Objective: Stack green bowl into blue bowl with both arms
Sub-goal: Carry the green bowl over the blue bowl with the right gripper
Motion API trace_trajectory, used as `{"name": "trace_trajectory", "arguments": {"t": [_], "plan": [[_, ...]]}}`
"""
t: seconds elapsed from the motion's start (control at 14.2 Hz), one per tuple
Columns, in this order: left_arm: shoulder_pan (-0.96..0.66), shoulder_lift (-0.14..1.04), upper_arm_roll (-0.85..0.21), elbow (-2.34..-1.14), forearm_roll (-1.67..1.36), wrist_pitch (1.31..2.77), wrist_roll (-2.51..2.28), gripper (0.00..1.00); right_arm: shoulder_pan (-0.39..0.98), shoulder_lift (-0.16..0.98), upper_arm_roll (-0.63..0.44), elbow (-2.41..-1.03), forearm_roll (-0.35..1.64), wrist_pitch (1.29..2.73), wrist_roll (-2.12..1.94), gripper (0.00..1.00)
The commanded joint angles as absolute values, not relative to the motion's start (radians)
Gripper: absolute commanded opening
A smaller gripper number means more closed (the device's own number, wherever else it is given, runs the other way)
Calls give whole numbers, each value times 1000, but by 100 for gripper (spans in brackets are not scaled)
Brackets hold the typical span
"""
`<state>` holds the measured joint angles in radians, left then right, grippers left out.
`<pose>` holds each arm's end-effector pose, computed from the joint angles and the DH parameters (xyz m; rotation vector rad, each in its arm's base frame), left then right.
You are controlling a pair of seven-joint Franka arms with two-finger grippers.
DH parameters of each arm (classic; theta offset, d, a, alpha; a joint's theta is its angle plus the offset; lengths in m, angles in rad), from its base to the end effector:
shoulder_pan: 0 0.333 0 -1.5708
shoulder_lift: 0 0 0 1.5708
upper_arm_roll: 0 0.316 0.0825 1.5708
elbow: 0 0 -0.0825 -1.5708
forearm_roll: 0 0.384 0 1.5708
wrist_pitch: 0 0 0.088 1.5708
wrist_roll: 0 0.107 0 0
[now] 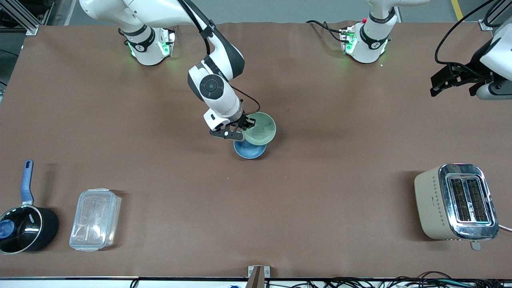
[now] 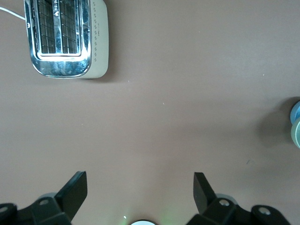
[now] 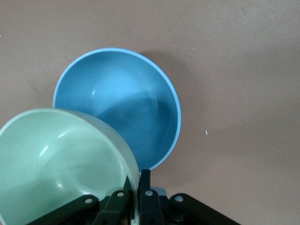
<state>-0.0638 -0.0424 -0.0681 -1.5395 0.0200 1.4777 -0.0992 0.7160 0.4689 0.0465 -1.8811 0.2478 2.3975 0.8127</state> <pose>0.5274 -0.0686 0.6541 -3.1162 0.0482 0.0261 0.4633 0.4427 0.2643 -2.9485 0.3475 0.1548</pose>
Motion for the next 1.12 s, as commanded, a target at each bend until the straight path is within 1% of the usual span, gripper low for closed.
{"name": "trace_trajectory", "arguments": {"t": [0.0, 0.42, 1.05], "plan": [[-75, -72, -66, -1600, 8, 1528, -92, 100, 742, 485, 34, -1871, 238, 2407, 822, 1], [-78, -41, -66, -1598, 6, 1591, -92, 100, 709, 491, 23, -1861, 238, 2407, 816, 1], [-81, -41, -72, -1595, 5, 1612, 11, 100, 693, 506, 21, -1853, 226, 2410, 815, 1]]}}
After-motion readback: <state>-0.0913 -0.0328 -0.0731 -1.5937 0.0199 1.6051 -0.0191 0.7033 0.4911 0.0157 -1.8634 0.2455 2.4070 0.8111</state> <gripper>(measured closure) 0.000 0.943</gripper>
